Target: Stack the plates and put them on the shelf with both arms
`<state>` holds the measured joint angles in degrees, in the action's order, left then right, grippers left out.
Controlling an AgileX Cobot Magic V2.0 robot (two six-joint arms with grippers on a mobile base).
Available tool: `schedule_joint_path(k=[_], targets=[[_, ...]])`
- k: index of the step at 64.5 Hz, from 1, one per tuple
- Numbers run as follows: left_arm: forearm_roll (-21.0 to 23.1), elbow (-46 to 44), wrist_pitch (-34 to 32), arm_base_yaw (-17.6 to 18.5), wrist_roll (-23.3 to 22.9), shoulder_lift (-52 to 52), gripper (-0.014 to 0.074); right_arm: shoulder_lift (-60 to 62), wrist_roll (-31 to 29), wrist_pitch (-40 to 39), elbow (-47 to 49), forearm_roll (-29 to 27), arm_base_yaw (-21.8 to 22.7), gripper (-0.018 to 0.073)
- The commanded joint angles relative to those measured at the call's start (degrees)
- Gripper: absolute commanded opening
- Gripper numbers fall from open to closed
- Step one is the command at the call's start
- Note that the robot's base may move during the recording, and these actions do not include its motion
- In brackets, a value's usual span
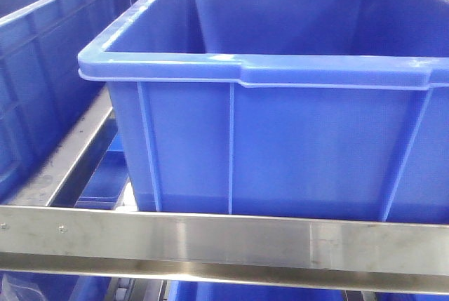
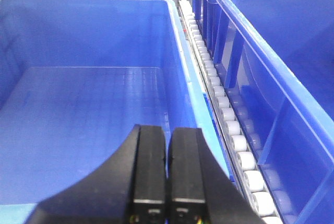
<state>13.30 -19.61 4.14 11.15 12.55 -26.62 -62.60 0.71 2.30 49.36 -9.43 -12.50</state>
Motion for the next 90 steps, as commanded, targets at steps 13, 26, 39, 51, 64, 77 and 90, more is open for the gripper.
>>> schedule_joint_path(k=[13,26,39,51,64,77,90], targets=[[0.5,-1.6,-4.9,-0.1,-0.2,-0.6,0.0082,8.7,-4.5,5.4,1.5,0.1,0.1,0.0056],[0.5,-1.6,-4.9,-0.1,-0.2,-0.6,0.0082,19.2,-7.8,4.5,-7.2,0.1,0.1,0.0056],[0.5,-1.6,-4.9,-0.1,-0.2,-0.6,0.0082,35.5,-7.8,0.4,-18.6,0.1,0.1,0.0056],[0.5,-1.6,-4.9,-0.1,-0.2,-0.6,0.0082,48.7,-7.8,2.9,-24.3,0.1,0.1,0.0056],[0.5,-1.6,-4.9,-0.1,-0.2,-0.6,0.0082,54.8,-7.7,7.3,-25.6,0.1,0.1,0.0056],[0.5,-1.6,-4.9,-0.1,-0.2,-0.6,0.0082,57.2,-7.6,11.1,-26.7,4.9,0.1,0.0056],[0.5,-1.6,-4.9,-0.1,-0.2,-0.6,0.0082,64.4,1.4,10.6,-34.2,12.6,5.4,0.0056]])
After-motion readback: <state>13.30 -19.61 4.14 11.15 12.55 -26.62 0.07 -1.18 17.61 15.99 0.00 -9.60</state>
